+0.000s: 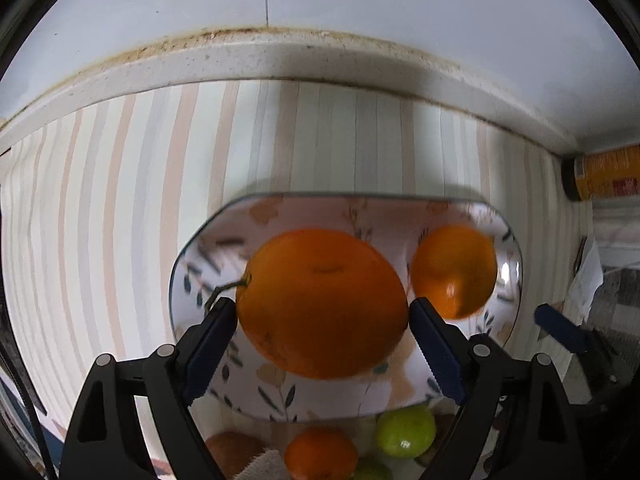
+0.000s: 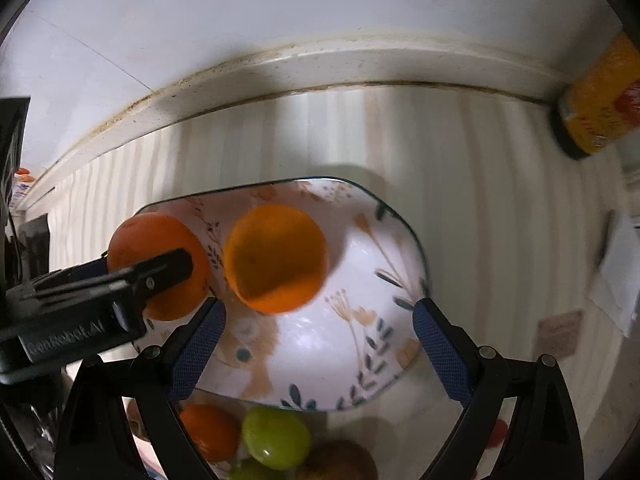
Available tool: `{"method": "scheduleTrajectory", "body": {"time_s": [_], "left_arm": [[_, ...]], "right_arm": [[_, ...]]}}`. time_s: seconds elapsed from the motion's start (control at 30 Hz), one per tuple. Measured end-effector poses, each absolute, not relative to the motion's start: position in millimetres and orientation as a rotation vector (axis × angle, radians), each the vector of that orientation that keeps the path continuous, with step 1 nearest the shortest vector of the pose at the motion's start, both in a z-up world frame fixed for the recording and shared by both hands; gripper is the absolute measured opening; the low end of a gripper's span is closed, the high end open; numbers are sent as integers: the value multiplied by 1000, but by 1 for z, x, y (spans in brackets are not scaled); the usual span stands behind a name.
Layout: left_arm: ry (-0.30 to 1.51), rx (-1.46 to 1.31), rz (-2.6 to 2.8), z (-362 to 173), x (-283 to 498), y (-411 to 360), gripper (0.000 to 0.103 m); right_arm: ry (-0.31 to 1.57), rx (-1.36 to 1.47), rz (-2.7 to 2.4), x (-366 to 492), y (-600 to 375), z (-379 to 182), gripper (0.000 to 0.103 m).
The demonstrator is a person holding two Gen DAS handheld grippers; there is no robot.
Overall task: Organize fruits
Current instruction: 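Carry both oranges onto the deer plate and open both tools, then lift both open tools up away from the plate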
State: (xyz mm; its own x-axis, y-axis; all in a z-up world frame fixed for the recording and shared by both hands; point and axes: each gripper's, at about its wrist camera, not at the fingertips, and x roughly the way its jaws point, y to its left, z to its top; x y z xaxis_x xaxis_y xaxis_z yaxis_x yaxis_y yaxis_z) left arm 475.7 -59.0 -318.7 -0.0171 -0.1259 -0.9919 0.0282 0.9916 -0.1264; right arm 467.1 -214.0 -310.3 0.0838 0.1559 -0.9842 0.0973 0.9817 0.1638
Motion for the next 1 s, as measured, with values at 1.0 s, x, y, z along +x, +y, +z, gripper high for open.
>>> {"method": "scheduleTrajectory", "body": {"time_s": [1.0], "left_arm": [[1102,61,-44,-140,312,-26,88]], "right_arm": [[1196,95,32,322,-199,-146,97]]}}
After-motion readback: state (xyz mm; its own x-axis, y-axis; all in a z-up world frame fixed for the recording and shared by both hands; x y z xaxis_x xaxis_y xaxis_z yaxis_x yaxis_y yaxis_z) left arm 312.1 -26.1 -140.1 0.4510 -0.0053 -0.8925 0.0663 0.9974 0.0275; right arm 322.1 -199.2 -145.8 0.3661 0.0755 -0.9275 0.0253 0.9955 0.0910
